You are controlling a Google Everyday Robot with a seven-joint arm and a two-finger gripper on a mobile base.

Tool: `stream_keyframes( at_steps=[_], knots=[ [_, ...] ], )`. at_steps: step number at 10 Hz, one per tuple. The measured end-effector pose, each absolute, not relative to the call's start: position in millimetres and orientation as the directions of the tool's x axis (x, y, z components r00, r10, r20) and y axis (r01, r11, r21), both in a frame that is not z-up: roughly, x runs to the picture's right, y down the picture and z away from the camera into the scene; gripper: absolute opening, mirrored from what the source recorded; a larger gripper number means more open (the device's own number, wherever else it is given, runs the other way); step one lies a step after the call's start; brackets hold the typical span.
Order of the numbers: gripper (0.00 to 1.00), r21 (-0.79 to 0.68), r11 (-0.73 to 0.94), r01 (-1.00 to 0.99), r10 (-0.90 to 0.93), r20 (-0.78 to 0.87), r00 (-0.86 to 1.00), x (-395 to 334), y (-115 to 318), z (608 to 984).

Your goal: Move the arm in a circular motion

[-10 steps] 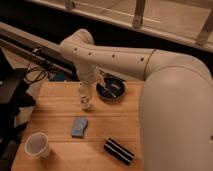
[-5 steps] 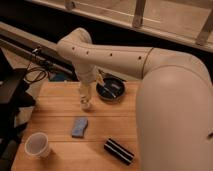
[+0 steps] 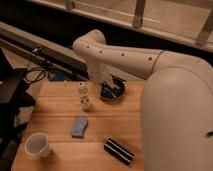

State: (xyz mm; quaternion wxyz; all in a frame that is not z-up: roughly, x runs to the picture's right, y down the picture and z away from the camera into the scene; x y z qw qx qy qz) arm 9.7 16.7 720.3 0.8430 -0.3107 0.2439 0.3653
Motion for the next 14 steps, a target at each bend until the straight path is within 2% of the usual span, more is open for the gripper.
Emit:
stream_keyframes(
  at_steps=[10,14],
  knots=[
    [0.65,-0.209,0.336,-0.918,0.588,-0.715,0.378,114.5,22.1,724.5],
    [0.65,-0.232,0.373,-0.898,0.57,-0.706,0.419,96.5,7.0,731.5]
  ],
)
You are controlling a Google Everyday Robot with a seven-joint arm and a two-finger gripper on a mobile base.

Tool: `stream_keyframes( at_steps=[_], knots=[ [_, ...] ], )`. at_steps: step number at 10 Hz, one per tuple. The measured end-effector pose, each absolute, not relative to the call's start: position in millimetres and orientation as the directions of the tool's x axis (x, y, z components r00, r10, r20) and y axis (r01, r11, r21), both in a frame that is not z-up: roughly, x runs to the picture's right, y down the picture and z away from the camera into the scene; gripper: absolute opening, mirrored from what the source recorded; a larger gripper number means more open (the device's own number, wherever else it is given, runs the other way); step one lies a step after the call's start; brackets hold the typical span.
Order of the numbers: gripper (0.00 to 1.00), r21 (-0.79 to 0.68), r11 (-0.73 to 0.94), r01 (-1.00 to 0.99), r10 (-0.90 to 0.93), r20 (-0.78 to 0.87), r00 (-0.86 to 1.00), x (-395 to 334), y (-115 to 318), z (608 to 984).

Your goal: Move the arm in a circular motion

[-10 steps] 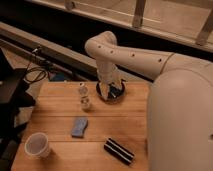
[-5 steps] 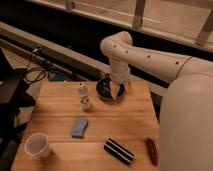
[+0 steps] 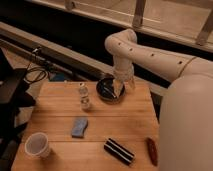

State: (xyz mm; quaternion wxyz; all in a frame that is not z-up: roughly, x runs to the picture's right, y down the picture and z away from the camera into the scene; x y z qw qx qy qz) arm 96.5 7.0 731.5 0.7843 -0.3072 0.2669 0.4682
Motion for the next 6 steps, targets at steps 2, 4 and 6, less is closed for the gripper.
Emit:
stream_keyframes(
  at_steps=[2,4,6],
  knots=[
    [0.65,-0.245,0.393,-0.886,0.56,-0.7,0.442,71.9,-3.4,736.9],
    [0.65,-0.25,0.409,-0.878,0.552,-0.698,0.456,58.0,-9.3,738.5],
    [0.65,-0.266,0.438,-0.859,0.532,-0.693,0.486,33.2,-14.0,739.7]
  ],
)
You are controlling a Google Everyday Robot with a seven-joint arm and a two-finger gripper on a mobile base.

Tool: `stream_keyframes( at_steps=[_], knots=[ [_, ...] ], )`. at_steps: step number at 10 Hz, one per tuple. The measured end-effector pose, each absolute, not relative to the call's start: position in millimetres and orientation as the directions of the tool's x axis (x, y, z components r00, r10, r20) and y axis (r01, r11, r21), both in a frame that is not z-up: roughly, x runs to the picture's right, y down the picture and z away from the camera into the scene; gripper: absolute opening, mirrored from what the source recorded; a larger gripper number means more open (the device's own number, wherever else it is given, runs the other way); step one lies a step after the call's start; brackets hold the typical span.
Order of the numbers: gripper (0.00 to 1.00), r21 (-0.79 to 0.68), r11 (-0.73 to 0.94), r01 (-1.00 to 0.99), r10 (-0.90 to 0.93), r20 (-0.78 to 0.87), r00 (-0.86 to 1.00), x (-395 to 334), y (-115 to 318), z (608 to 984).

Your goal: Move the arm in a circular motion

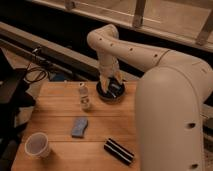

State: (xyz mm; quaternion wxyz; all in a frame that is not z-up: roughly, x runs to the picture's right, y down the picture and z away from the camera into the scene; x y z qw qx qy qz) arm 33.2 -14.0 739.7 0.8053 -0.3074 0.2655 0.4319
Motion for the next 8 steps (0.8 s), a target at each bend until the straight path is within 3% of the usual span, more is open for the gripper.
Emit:
stream_keyframes(
  at_steps=[8],
  knots=[
    [0.65,-0.335,0.508,-0.794,0.446,-0.686,0.575,-32.1,-15.9,731.6]
  ],
)
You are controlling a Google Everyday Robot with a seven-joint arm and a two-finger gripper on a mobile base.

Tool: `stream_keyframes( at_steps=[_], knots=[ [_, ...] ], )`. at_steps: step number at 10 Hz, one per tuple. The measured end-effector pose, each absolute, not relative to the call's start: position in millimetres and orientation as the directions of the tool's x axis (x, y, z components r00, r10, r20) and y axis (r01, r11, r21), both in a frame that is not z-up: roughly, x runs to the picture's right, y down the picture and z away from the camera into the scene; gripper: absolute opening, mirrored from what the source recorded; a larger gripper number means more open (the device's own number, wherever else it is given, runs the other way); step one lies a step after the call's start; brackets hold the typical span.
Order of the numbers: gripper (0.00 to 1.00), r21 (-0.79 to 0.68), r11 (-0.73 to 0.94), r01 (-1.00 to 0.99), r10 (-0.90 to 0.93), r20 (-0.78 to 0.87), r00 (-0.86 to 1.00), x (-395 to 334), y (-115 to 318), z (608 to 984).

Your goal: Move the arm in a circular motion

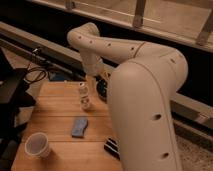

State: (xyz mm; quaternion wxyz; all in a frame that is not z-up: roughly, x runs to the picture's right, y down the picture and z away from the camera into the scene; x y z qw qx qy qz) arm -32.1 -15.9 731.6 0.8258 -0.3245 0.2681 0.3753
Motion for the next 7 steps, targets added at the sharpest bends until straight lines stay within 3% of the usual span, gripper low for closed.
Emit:
stream_keyframes(
  at_steps=[7],
  knots=[
    [0.65,-0.404,0.561,-0.723,0.361,-0.666,0.653,-66.1,13.0,699.8]
  ],
)
